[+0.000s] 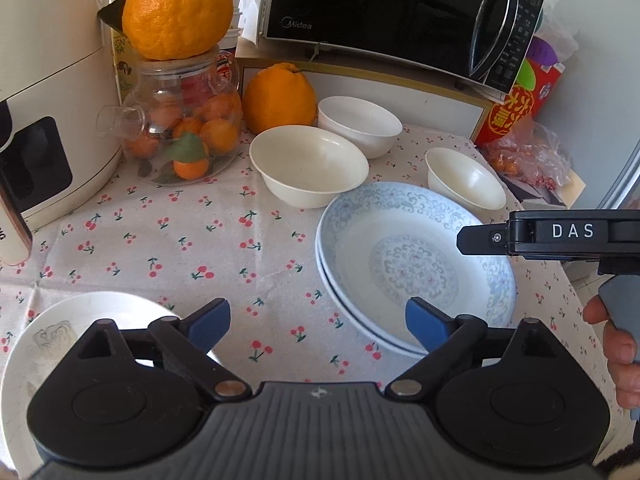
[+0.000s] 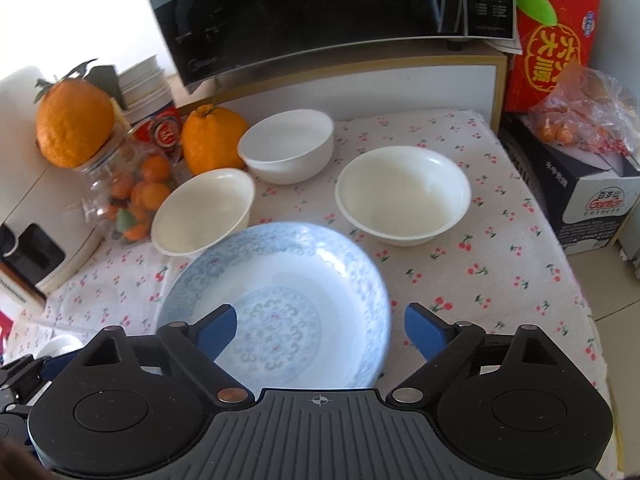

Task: Organize plates and bowls
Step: 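Lower the plate onto the stack and open both grippers, then move both grippers to the white rose-print plate and close on its rim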

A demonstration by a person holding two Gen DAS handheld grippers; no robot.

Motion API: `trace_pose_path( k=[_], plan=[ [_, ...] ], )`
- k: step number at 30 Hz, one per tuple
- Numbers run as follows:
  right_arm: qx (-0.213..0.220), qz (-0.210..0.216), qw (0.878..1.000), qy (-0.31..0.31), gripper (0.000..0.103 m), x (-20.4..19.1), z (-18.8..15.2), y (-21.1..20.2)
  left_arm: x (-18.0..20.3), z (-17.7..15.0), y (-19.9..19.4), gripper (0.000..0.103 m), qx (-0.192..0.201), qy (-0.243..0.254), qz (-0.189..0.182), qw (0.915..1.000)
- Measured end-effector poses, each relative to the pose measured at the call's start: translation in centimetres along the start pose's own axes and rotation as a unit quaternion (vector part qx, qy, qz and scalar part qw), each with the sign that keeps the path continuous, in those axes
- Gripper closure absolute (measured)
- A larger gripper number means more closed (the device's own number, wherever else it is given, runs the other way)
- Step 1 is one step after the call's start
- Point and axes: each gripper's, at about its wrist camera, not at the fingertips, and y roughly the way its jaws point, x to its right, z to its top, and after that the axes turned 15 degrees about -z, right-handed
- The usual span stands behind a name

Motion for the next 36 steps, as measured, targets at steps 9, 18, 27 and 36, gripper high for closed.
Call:
trace_pose_path(
  k=[9, 18, 27, 36],
  plan=[
    [0.031, 0.016, 0.998, -0.061, 0.006, -2.9, -2.2, -2.0, -1.6, -1.4, -2.5, 0.001, 0.003, 0.010, 0.021, 0.9997],
    [0.049, 0.034, 0.990, -0.128, 0.006, -6.7, -4.6, -3.3, -4.1, -2.5, -5.2, 0.001, 0.015, 0.004, 0.055, 0.9984],
    [0.060, 0.071, 0.982, -0.167, 0.006, -10.2, -6.6, -4.1, -7.1, -4.0, -7.7, 0.001, 0.022, -0.003, 0.088, 0.9959],
    [0.057, 0.159, 0.968, -0.185, 0.004, -13.9, -9.4, -3.9, -10.0, -5.6, -9.9, 0.001, 0.046, 0.039, 0.120, 0.9909]
  ],
)
